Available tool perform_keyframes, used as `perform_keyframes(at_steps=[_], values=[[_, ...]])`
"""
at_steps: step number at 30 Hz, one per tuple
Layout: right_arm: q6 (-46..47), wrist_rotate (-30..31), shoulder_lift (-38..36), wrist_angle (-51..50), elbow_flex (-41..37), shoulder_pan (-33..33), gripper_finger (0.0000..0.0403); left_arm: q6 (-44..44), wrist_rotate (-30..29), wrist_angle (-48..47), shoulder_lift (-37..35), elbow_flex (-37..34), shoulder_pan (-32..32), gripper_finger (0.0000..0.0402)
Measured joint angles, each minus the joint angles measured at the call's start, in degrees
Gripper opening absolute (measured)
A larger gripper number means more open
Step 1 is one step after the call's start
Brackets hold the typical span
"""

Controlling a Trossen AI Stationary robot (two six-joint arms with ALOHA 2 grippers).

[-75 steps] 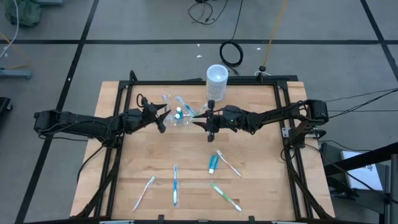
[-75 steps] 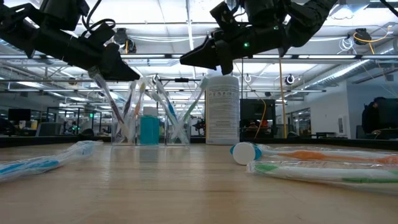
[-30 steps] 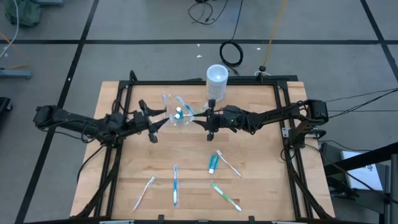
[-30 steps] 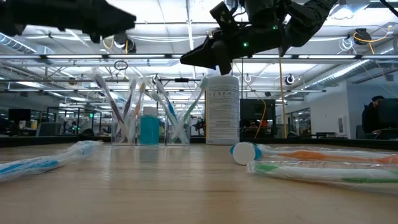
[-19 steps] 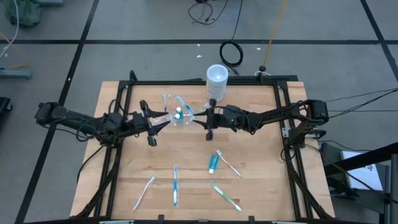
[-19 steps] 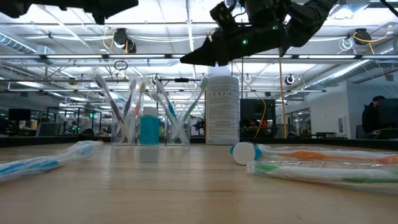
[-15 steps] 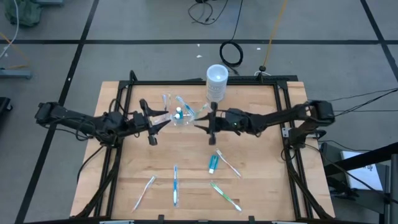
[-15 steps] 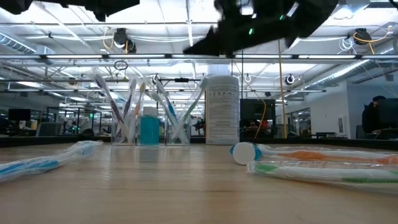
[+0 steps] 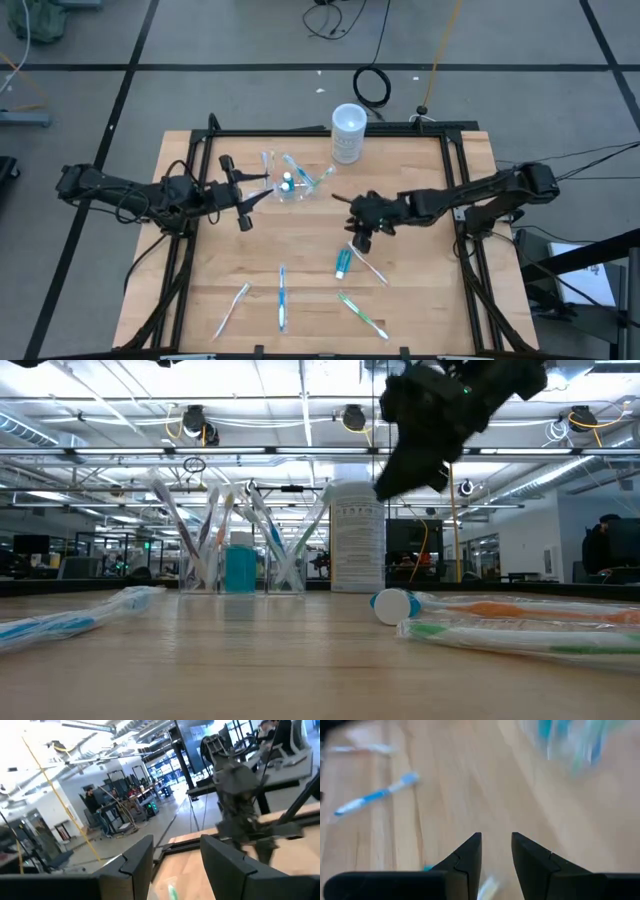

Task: Pick & Place toothbrushing station
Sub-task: Put the top orange toothbrush into the transparent organizer

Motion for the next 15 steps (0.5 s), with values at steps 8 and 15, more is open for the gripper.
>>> perform_keyframes(at_steps=[8,15], values=[[16.2,-0.3,4.0,-11.6,-0.1,4.8,0.01,8.9,0.0,-0.3,0.0,0.0,0.0,0.017],[21.6,0.3,4.7,-9.1,-1.6,9.1,0.01,10.2,0.0,-0.3,0.0,0.0,0.0,0.017]])
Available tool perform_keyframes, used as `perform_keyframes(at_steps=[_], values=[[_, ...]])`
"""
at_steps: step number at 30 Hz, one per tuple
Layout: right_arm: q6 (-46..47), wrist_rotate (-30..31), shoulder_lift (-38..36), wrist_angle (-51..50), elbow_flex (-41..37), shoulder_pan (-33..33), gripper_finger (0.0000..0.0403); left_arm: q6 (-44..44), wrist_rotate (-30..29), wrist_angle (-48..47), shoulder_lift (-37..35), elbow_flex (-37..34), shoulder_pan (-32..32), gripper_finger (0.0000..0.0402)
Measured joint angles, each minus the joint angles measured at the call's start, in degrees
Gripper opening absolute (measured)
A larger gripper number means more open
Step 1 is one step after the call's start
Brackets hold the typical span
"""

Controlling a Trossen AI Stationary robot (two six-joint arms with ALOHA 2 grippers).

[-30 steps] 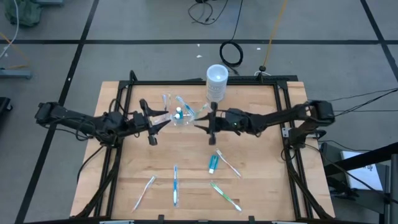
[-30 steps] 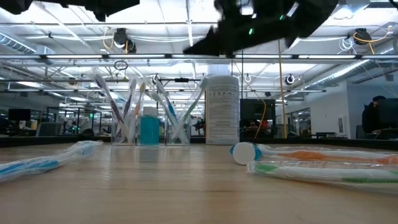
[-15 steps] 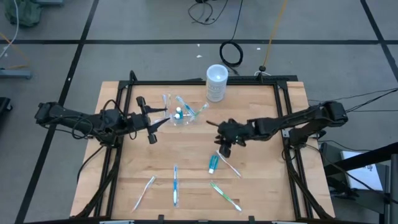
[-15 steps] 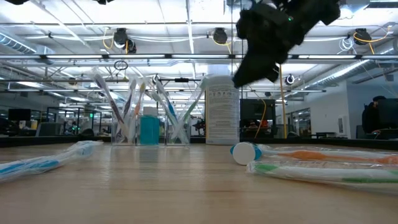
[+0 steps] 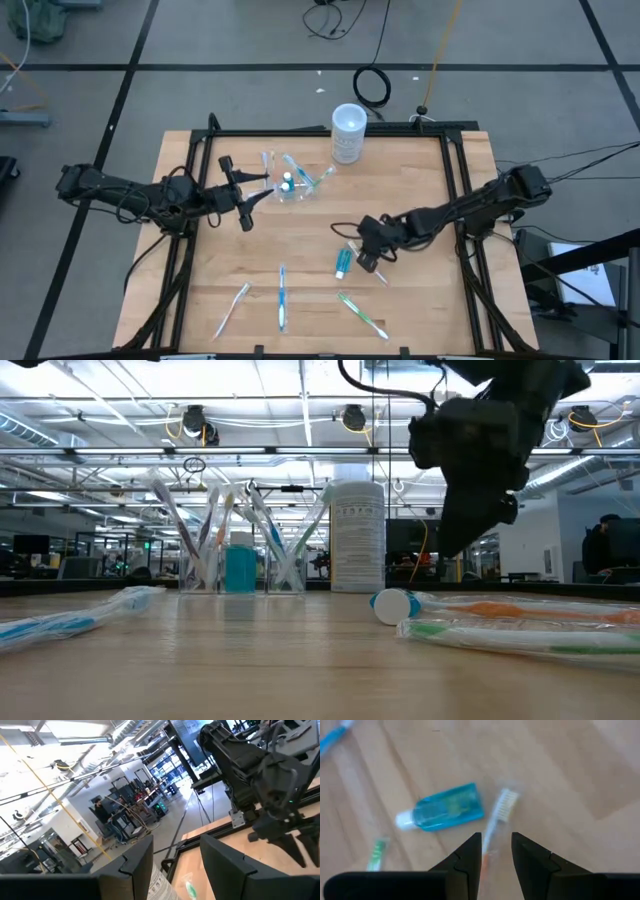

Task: Pick & Place toothbrushing station
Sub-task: Put the top orange toothbrush into the transparent organizer

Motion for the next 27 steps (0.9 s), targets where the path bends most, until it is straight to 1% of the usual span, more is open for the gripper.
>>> perform_keyframes(at_steps=[3,8,13,17,20,25,27], values=[[1.2,1.3,0.8,5.8,-4.3,2.1,0.01,-0.6,0.0,0.0,0.0,0.0,0.0,0.017],[3.9,2.7,0.6,20.0,-12.5,4.3,0.01,-4.2,0.0,0.0,0.0,0.0,0.0,0.017],[0.9,3.7,0.7,32.7,-20.0,4.7,0.01,-8.8,3.2,0.2,0.0,0.0,0.0,0.017],[-0.5,4.4,0.6,35.5,-22.7,4.5,0.01,-13.4,4.7,0.5,0.0,0.0,0.0,0.017],[-3.6,4.3,0.6,36.1,-22.8,4.2,0.01,-16.8,4.7,0.4,0.0,0.0,0.0,0.017],[-9.7,4.1,0.8,41.9,-22.9,2.5,0.01,-21.5,4.7,0.2,0.0,0.0,0.0,0.017],[-10.9,4.1,0.7,42.3,-22.8,1.5,0.01,-23.0,4.7,0.1,0.0,0.0,0.0,0.017]])
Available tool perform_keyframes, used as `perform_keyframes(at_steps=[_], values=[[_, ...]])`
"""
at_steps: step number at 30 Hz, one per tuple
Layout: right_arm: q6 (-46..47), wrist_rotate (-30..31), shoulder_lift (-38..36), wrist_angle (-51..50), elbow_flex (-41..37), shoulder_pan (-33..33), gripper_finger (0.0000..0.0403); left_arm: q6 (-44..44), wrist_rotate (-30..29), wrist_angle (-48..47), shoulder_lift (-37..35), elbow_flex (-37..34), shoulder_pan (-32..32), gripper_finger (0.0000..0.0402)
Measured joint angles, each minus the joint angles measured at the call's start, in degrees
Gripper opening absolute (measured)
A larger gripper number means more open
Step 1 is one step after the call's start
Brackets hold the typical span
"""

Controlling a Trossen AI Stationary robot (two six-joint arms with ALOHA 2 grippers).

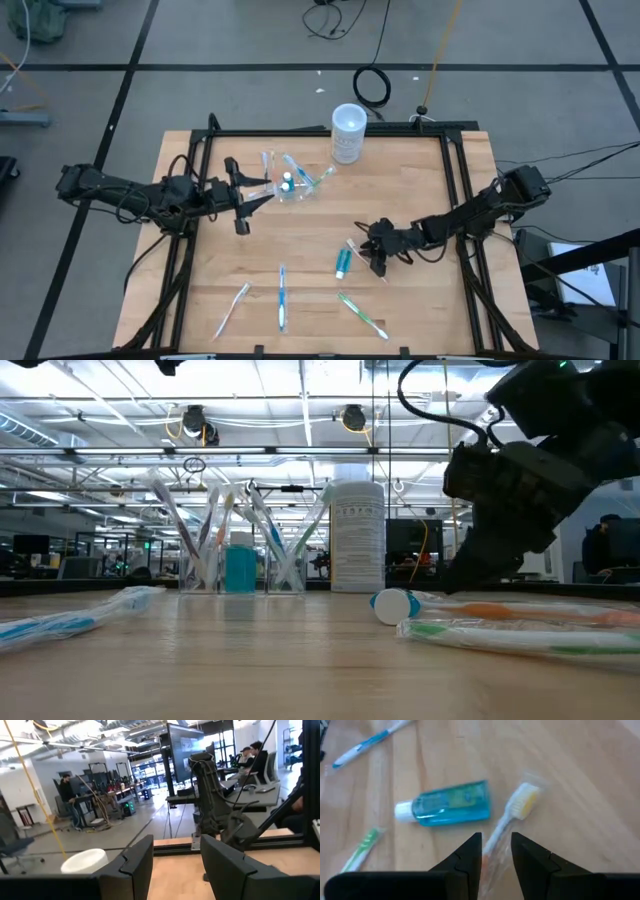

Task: Pick & Place toothbrushing station
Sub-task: Put the top orange toothbrush into the transparent organizer

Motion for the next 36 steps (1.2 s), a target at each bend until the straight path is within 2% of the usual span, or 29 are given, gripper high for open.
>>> perform_keyframes(at_steps=[6,13,15,25,28,32,36], values=[[-0.8,-2.4,0.1,-3.8,-0.1,-2.8,0.0089,-3.3,0.0,-1.1,0.0,0.0,0.0,0.017],[-2.9,-5.0,0.1,-3.7,-0.1,-3.8,0.0014,-3.4,0.0,-1.5,0.0,0.0,0.0,0.017],[-3.1,-6.0,0.1,-3.1,-0.1,-3.8,0.0005,-3.4,0.0,-1.5,0.0,0.0,0.0,0.017],[-4.7,-6.0,0.1,2.3,-0.1,-3.8,0.0001,-2.5,-0.1,-1.5,0.0,0.0,0.0,0.017],[-2.5,-6.2,0.0,2.6,0.0,-3.8,0.0005,-2.5,-0.1,-1.5,0.0,0.0,0.0,0.017],[0.9,-6.0,0.1,3.6,0.0,-3.8,0.003,-1.3,-0.1,-1.5,0.0,0.0,0.0,0.017],[-4.0,-5.3,0.0,3.5,0.0,-3.1,0.0076,-1.2,-0.1,-1.5,0.0,0.0,0.0,0.017]])
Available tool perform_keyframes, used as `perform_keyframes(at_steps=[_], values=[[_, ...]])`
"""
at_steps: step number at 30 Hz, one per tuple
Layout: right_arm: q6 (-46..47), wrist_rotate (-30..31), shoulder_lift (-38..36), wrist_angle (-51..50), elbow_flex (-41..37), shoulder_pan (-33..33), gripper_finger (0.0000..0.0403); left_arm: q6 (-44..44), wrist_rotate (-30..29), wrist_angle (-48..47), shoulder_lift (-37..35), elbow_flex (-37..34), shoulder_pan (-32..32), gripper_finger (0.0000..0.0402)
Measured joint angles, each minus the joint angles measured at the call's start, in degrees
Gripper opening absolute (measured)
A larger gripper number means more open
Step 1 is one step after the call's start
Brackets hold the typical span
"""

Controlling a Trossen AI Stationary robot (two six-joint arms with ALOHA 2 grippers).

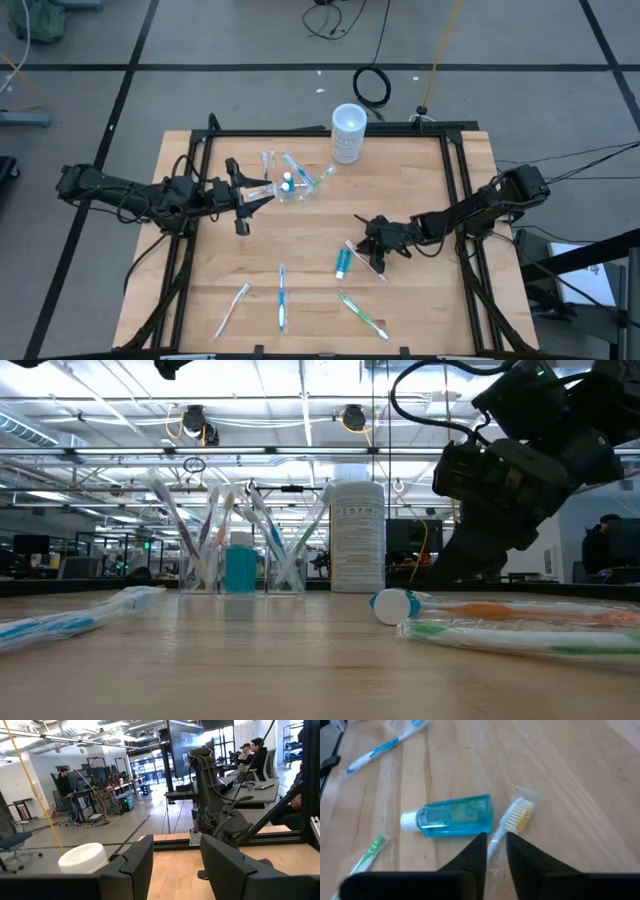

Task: Pick & Place toothbrushing station
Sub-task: Put the top orange toothbrush into the transparent organizer

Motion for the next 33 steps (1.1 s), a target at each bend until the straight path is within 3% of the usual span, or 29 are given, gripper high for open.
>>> perform_keyframes(at_steps=[8,15,21,29,33], values=[[-1.6,8.0,2.8,1.6,0.0,5.8,0.0166,-0.4,0.0,0.0,0.0,0.0,0.0,0.017],[0.0,12.0,10.6,3.4,1.9,7.1,0.0186,-0.7,0.0,0.0,0.0,0.0,0.0,0.017],[-3.0,9.9,12.0,2.0,4.4,6.0,0.014,-0.8,0.0,0.0,0.0,0.0,0.0,0.017],[-2.8,7.5,8.1,-6.4,4.4,2.2,0.0016,-0.8,0.0,0.0,0.0,0.0,0.0,0.017],[-6.2,7.4,5.1,-9.2,4.2,1.1,0.0024,-0.7,0.0,0.0,0.0,0.0,0.0,0.017]])
